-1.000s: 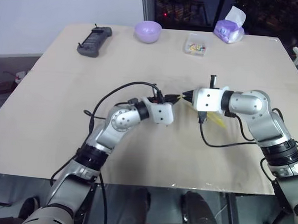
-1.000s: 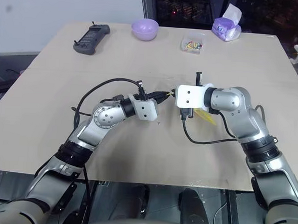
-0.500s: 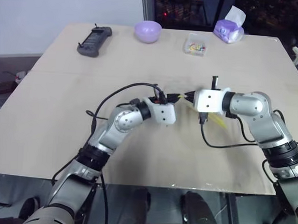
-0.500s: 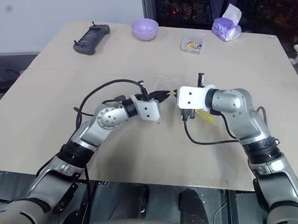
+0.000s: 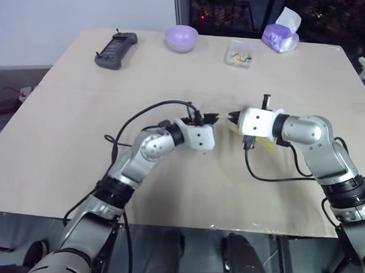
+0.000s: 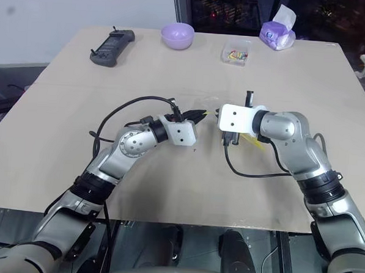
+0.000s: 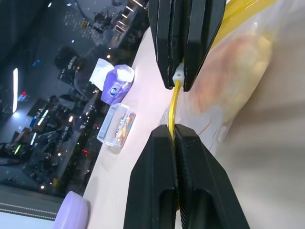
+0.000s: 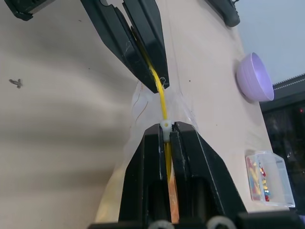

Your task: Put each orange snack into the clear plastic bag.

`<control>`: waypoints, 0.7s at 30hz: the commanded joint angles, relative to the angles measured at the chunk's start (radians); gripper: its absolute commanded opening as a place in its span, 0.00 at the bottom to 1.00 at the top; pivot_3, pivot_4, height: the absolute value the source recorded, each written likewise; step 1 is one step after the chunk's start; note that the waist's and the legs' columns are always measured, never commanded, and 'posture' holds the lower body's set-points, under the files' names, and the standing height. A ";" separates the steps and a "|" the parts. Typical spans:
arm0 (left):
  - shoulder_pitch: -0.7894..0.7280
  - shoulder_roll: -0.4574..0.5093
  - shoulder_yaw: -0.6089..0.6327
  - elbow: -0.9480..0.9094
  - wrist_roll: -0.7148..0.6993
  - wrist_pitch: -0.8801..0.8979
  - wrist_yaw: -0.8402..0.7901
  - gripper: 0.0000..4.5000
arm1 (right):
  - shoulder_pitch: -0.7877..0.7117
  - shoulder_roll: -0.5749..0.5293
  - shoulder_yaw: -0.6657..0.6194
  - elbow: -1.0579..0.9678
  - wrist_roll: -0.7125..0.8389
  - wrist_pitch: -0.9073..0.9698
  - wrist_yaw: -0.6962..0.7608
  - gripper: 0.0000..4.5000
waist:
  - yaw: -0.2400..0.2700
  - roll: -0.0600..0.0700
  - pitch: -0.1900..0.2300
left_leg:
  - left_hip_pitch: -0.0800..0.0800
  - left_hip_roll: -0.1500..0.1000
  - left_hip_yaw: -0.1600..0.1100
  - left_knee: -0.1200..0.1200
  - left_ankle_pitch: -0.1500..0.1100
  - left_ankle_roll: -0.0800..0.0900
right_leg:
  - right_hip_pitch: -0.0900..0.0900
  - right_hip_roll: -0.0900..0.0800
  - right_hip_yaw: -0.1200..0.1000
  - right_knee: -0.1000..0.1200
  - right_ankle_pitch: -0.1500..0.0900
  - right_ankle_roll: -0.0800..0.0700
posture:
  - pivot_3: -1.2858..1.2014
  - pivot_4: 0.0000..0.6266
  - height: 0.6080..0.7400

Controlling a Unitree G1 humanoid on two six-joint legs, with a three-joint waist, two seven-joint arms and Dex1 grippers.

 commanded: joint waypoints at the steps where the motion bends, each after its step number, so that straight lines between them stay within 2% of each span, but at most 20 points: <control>1: 0.018 0.054 0.066 0.041 0.017 0.068 0.026 0.00 | 0.008 -0.048 -0.066 -0.004 -0.015 0.040 -0.018 0.00 | 0.000 0.000 0.000 | 0.000 0.000 0.000 0.000 0.000 0.000 | 0.000 0.000 0.000 0.000 0.000 0.000 | 0.52 0.24 1.00; 12: 0.017 0.059 0.082 0.050 0.042 0.173 0.049 0.00 | 0.039 -0.087 -0.092 -0.012 -0.021 0.085 -0.027 0.00 | 0.000 0.000 0.000 | 0.000 0.000 0.000 0.000 0.000 0.000 | 0.000 0.000 0.000 0.000 0.000 0.000 | 0.52 0.24 1.00; 21: 0.020 0.066 0.075 0.047 0.041 0.192 0.048 0.00 | 0.052 -0.103 -0.092 -0.022 -0.014 0.109 -0.039 0.00 | 0.000 0.000 0.000 | 0.000 0.000 0.000 0.000 0.000 0.000 | 0.000 0.000 0.000 0.000 0.000 0.000 | 0.52 0.24 1.00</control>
